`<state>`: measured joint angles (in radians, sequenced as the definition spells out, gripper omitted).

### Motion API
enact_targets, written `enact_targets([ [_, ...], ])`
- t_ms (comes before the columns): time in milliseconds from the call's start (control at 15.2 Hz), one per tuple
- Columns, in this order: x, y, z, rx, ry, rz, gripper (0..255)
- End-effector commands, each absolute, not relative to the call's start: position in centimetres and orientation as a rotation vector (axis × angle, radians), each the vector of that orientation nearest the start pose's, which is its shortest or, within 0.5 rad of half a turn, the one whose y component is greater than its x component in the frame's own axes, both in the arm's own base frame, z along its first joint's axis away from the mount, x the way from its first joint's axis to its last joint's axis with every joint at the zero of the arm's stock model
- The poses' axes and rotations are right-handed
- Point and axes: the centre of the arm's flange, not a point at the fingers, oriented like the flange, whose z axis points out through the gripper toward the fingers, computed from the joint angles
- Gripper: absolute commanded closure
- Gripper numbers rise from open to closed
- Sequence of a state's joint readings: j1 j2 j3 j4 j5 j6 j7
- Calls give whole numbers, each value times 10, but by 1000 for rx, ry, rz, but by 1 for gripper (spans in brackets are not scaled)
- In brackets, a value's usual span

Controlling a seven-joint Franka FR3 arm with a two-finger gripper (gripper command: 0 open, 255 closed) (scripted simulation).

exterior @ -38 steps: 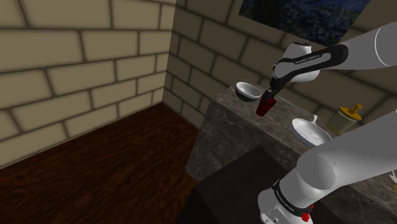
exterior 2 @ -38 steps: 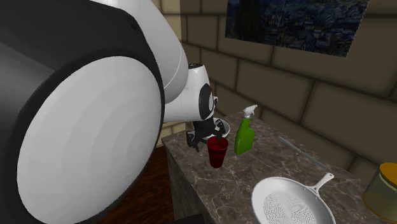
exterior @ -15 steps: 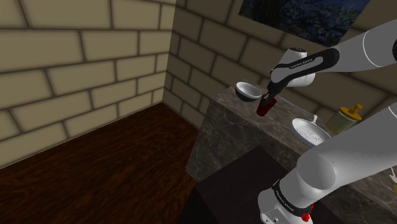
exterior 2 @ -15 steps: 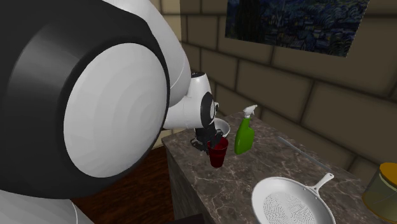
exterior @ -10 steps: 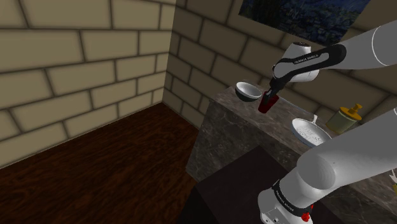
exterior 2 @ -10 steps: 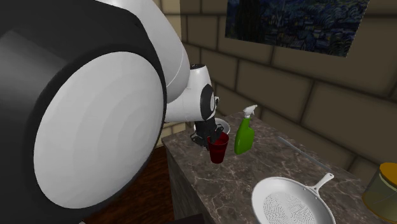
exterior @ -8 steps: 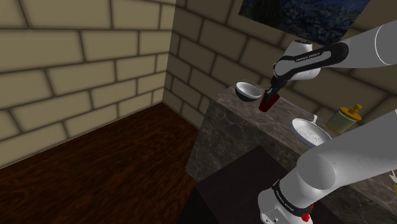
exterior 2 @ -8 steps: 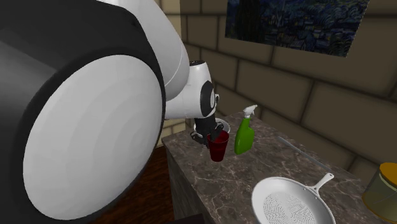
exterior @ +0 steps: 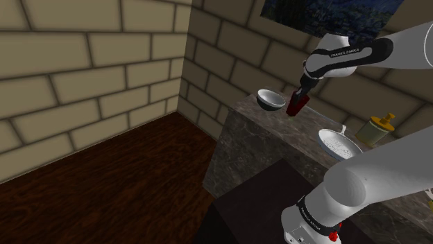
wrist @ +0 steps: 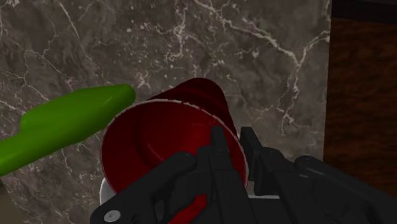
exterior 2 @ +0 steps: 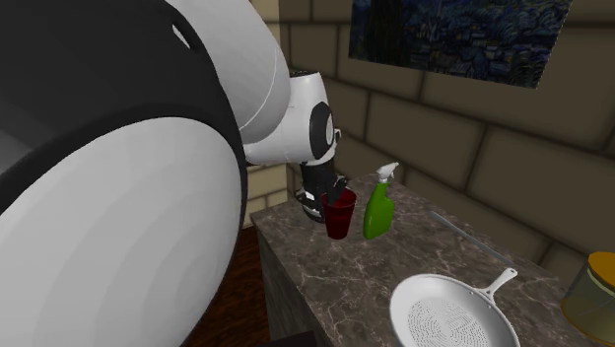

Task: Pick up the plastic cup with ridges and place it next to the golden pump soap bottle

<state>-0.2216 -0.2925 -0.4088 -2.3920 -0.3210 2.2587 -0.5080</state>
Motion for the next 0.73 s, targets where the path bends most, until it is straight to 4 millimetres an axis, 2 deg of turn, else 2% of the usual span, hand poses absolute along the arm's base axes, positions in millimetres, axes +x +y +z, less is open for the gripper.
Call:
enact_targets([
  [0, 371, -287, 445, -3340, -120, -75, 255],
  [660, 371, -287, 498, -3340, -120, -75, 255],
])
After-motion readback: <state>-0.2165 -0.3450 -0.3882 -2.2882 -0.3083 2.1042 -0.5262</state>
